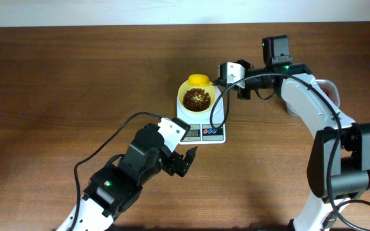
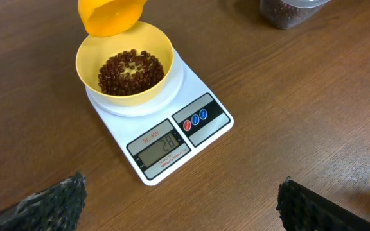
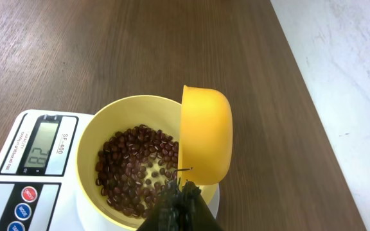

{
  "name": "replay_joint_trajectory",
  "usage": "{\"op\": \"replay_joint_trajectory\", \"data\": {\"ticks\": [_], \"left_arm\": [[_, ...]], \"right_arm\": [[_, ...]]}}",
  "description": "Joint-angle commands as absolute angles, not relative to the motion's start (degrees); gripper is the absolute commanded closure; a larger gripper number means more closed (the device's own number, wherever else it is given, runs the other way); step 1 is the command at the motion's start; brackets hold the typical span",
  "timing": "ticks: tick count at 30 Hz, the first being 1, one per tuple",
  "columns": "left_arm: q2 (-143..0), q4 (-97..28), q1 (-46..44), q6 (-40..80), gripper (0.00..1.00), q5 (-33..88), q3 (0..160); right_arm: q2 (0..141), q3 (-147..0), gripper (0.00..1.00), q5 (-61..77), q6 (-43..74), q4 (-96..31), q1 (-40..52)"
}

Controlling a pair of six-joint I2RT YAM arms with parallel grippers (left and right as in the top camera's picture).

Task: Scoop item into bowl and weigh 50g on scale
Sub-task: 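Tip the scoop over the yellow bowl to pour beans, then move the scoop back to the bean tub and scoop more beans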

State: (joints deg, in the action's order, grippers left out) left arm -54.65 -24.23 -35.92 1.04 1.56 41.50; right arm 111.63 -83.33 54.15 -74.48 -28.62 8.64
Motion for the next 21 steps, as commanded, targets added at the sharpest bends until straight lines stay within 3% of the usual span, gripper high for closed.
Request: {"op": "replay_joint_trajectory", "data": {"ticks": [1,6,16,21], "left_arm": [[-54.63,-24.32,-35.73,-0.03,0.01,2.20,41.34],[-54.63,-24.32,-35.73,-0.03,0.01,2.20,41.34],[-54.63,-24.32,-35.73,-0.03,0.01,2.20,41.34],[-54.63,-24.29,-35.73,-0.05,0.01,2.20,41.34]], "right_arm": [[111.92,-83.53,0.96,54.81,-76.07,-29.15,8.99],[111.72,-83.55,0.96,55.68,-74.08,-29.47,8.99],[104.42,-83.59,0.96,63.22,-8.19,-29.28,8.56],[101.93,-83.59,0.96,63.22,12.56,-27.81,-0.89]]}}
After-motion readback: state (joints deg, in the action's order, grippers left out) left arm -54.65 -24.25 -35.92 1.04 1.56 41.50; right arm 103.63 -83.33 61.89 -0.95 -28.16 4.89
